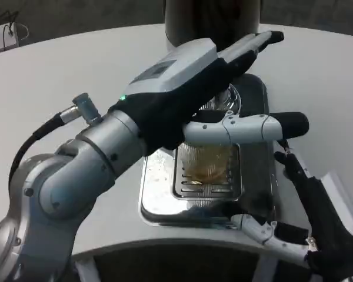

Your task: Grasp the cup under the faucet to collect the drink, then remove the cup.

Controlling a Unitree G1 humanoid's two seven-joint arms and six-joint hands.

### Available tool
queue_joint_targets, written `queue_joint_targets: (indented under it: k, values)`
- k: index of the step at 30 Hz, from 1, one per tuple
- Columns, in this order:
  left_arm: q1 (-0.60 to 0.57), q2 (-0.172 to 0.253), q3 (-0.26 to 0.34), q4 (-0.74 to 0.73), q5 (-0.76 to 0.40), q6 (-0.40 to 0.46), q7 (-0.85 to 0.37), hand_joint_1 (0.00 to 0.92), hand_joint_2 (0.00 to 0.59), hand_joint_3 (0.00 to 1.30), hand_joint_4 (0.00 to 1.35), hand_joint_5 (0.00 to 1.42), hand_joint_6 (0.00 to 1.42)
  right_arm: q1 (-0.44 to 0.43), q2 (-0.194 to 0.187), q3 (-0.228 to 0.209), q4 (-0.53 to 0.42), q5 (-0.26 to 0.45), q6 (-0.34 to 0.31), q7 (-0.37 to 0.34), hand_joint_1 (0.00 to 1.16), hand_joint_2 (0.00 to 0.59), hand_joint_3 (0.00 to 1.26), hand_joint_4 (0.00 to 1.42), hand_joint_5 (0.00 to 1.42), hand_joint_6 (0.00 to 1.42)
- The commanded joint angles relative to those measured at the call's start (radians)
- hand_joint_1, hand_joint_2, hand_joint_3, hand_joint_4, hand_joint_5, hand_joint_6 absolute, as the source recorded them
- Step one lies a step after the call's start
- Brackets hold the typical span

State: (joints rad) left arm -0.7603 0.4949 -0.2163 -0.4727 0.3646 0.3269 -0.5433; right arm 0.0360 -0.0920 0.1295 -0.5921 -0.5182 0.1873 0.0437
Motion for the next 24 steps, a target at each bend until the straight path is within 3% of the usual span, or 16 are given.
queue_joint_targets:
  k: [1, 24]
  values:
    - [0.013, 0.013, -0.011, -0.008, 0.003, 0.008, -0.035, 0.0, 0.0, 0.05, 0.0, 0.04, 0.14, -0.042, 0.022, 0.002, 0.04, -0.01, 0.027, -0.028, 0.77, 0.235, 0.0, 0.0, 0.07, 0.08]
    - [-0.023, 0.042, -0.012, -0.007, 0.011, 0.001, -0.074, 0.0, 0.0, 0.06, 0.0, 0.04, 0.13, -0.181, 0.038, 0.028, 0.143, 0.001, 0.068, -0.036, 0.78, 0.225, 0.0, 0.0, 0.07, 0.08]
